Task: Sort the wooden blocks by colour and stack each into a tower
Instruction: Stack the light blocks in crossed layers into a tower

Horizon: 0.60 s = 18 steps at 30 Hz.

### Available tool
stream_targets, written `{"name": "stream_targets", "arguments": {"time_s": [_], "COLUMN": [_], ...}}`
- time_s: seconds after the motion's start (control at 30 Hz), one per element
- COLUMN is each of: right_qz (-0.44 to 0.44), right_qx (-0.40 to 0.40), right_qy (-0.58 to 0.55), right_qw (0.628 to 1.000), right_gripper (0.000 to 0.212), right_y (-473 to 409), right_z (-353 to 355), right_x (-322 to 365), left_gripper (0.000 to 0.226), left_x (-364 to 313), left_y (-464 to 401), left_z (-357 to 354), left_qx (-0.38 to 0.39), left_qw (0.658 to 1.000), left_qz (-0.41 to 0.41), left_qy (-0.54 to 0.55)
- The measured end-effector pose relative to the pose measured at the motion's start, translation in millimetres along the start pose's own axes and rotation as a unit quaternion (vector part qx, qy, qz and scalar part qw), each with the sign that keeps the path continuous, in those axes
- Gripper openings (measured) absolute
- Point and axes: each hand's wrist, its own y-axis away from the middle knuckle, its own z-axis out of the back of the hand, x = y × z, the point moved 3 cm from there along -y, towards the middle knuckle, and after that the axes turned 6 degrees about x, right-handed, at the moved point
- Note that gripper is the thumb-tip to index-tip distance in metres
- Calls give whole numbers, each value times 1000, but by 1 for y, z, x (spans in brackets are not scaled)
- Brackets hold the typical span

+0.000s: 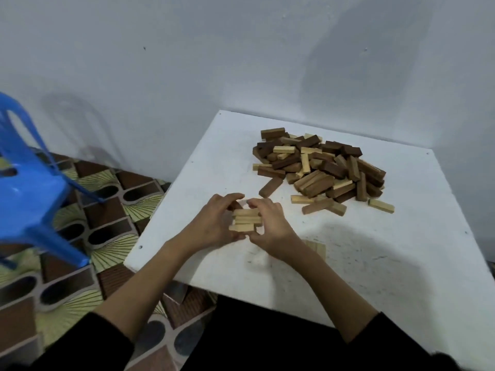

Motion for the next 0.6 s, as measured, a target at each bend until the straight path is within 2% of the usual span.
{"name": "stream_targets", "arguments": {"time_s": [0.1, 0.27, 0.6], "right_qz": [-36, -19, -27], "right_qx": [-39, -106, -165], "right_qy": [-28, -57, -117], "right_qw": [998, 993, 979], "right_gripper": [58, 60, 64], "right_y": [-10, -7, 0], "right_z": [-23, -39, -42], "right_x": [5, 5, -1], "left_gripper": [84, 89, 82], "left_x": [21, 35, 30], "left_y": [10, 13, 13], "left_z": [5, 2, -5], "left_qx": [-25, -35, -102], "left_qw": [999, 998, 993], "left_qz": [28, 37, 18], "left_qy": [4, 47, 65]}}
